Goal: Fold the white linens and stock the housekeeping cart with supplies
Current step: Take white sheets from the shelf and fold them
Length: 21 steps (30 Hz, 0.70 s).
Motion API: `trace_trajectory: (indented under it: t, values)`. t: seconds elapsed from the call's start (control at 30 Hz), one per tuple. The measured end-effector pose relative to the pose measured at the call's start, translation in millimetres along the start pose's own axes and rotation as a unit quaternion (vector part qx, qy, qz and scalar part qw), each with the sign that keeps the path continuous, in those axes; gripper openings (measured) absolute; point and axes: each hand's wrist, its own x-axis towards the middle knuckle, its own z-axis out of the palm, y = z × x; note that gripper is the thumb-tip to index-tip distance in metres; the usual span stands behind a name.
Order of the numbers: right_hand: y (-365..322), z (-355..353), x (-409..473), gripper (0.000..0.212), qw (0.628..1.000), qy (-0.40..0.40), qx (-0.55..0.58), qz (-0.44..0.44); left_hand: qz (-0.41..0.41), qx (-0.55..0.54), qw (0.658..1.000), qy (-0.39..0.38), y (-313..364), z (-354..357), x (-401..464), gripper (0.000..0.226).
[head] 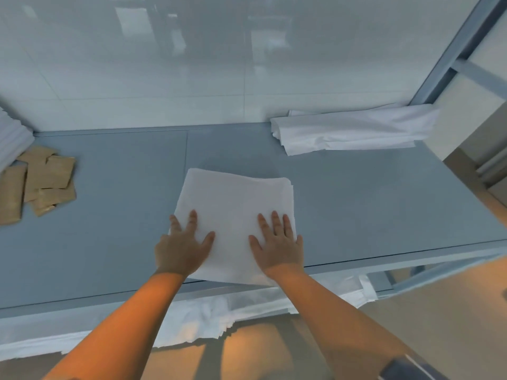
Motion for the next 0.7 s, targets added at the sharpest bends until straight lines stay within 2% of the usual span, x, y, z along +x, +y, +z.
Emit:
trace_trajectory:
  t: [0.23,0.5,0.7]
  values:
    - [116.1,-36.0,10.0,0.062,0.999,0.008,-0.032,-0.024,0.019,0.003,1.000,-0.011,108.8,13.2,-37.0,0.078]
    - [264.5,-81.8,18.7,0.058,0.999,0.021,-0.041,-0.003,0.031,-0.014,0.999,-0.013,267.9,37.0,-57.0,0.081]
    - [371.5,-115.8,28.5,0.055,0.999,0.014,-0.040,0.009,0.038,-0.031,0.999,-0.020,380.1,50.0,-77.8,0.092]
